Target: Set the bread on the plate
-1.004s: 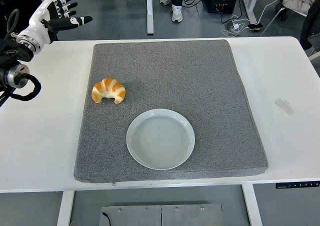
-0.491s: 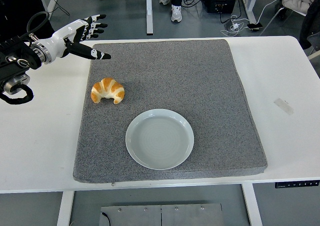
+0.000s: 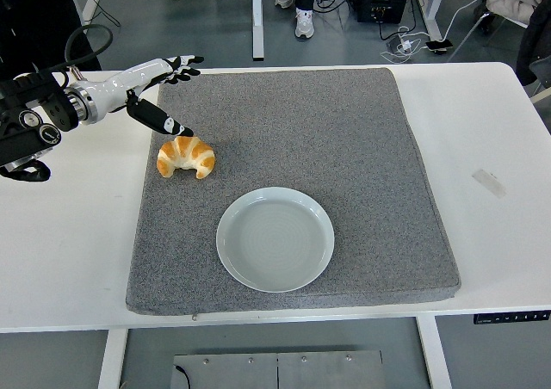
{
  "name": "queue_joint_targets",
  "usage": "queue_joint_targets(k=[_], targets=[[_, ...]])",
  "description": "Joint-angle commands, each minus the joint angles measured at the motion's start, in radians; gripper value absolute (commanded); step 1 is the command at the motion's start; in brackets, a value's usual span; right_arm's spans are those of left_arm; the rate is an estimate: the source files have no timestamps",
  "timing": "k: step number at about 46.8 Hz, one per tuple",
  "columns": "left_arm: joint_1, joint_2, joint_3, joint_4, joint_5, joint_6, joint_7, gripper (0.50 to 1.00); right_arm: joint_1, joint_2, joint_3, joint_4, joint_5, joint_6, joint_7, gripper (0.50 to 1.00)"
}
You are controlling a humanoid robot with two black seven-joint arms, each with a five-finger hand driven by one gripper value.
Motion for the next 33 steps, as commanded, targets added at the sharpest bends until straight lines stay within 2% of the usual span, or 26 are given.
queue_joint_targets(k=[1, 13, 24, 33], targets=[[0.0, 0.003, 0.009, -0.01, 0.043, 0.014, 0.022, 0.972, 0.0, 0.0, -0.001, 0.0, 0.0, 0.0, 0.0, 1.0], [0.0, -0.008, 0.098, -0.011, 0.193, 0.126, 0.048, 0.972, 0.0, 0.0, 0.0, 0.0, 0.0, 0.0, 0.0, 1.0], [0.005, -0.017, 0.139, -0.015, 0.262, 0.143, 0.048, 0.972, 0.0, 0.0, -0.001, 0.0, 0.0, 0.0, 0.0, 1.0], [0.012, -0.051, 0.179, -0.013, 0.295, 0.239, 0.049, 0.972, 0.0, 0.0, -0.001, 0.0, 0.0, 0.0, 0.0, 1.0]])
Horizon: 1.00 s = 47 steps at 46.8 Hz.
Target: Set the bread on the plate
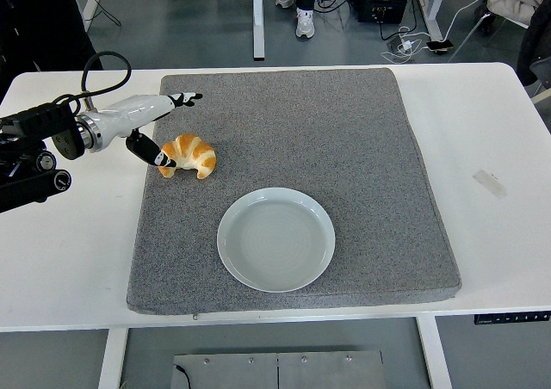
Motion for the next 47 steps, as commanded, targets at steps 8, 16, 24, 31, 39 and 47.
queue_joint_targets(k=[8, 16, 24, 31, 39, 47], targets=[[0.002, -0.03, 0.052, 0.006, 0.003, 0.092, -0.001, 0.972, 0.0, 0.0, 0.001, 0.0, 0.0, 0.0, 0.0, 1.0], [0.004, -0.042, 0.065, 0.016, 0.003, 0.094, -0.003, 0.971, 0.0, 0.0, -0.001, 0.0, 0.0, 0.0, 0.0, 1.0], [0.014, -0.068, 0.08, 0.057, 0.003, 0.098, -0.003, 0.971, 0.0, 0.0, -0.001, 0.0, 0.0, -0.001, 0.0, 1.0], [0.047, -0.12, 0.08, 0.134, 0.003, 0.137, -0.006, 0.969, 0.0, 0.0, -0.001, 0.0, 0.0, 0.0, 0.0, 1.0], [0.059, -0.131, 0.078, 0.141, 0.001, 0.147, -0.012, 0.954, 0.0, 0.0, -0.001, 0.0, 0.0, 0.0, 0.0, 1.0], [0.071, -0.158, 0.08, 0.172, 0.003, 0.17, -0.013, 0.918, 0.0, 0.0, -0.001, 0.0, 0.0, 0.0, 0.0, 1.0]])
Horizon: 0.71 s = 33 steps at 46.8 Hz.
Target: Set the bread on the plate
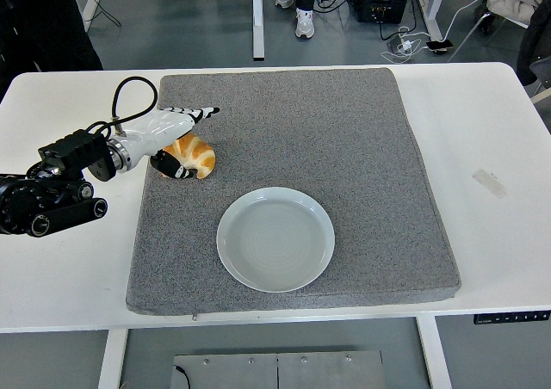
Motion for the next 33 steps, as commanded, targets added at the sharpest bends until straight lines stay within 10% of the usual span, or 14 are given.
queue_joint_targets(k=[1, 19, 33], targets=[[0.007, -0.005, -0.001, 0.02, 0.0, 0.005, -0.001, 0.904, 0.0, 0.0, 0.001, 0.0, 0.0, -0.001, 0.0, 1.0], [0.016, -0.016, 0.002, 0.049, 0.017, 0.005, -0.006, 0.787, 0.0, 0.0, 0.001, 0.0, 0.0, 0.0, 0.0, 1.0], [0.037, -0.046, 0.003, 0.087, 0.02, 0.005, -0.027, 0.787, 0.0, 0.0, -0.001, 0.0, 0.0, 0.0, 0.0, 1.0]])
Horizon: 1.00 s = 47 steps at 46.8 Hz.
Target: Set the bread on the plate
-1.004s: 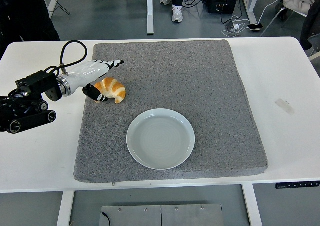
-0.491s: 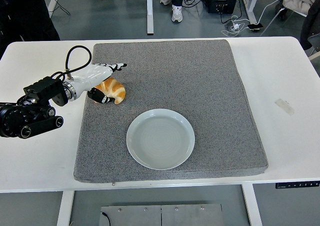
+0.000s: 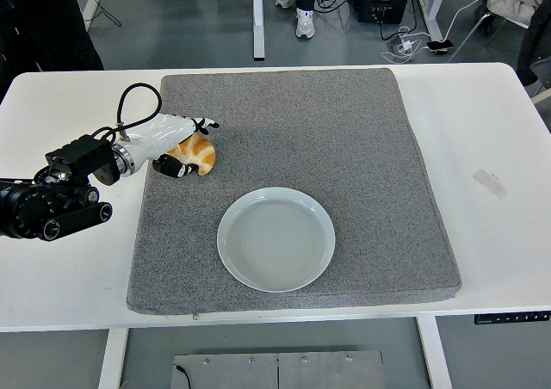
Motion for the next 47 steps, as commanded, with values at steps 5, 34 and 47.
queue_joint_targets(k=[5, 34, 47], targets=[[0.001, -0.005, 0.001, 0.002, 0.0, 0.0, -0.004, 0.784, 0.0, 0.0, 0.0, 0.0, 0.0, -0.002, 0.0, 1.0], [0.003, -0.007, 0.001, 0.005, -0.002, -0.009, -0.032, 0.5, 0.0, 0.0, 0.0, 0.0, 0.0, 0.0, 0.0, 1.0], [-0.02, 0.006, -0.01, 0.002, -0.003, -0.011, -0.032, 0.5, 0.0, 0.0, -0.001, 0.0, 0.0, -0.002, 0.0, 1.0]])
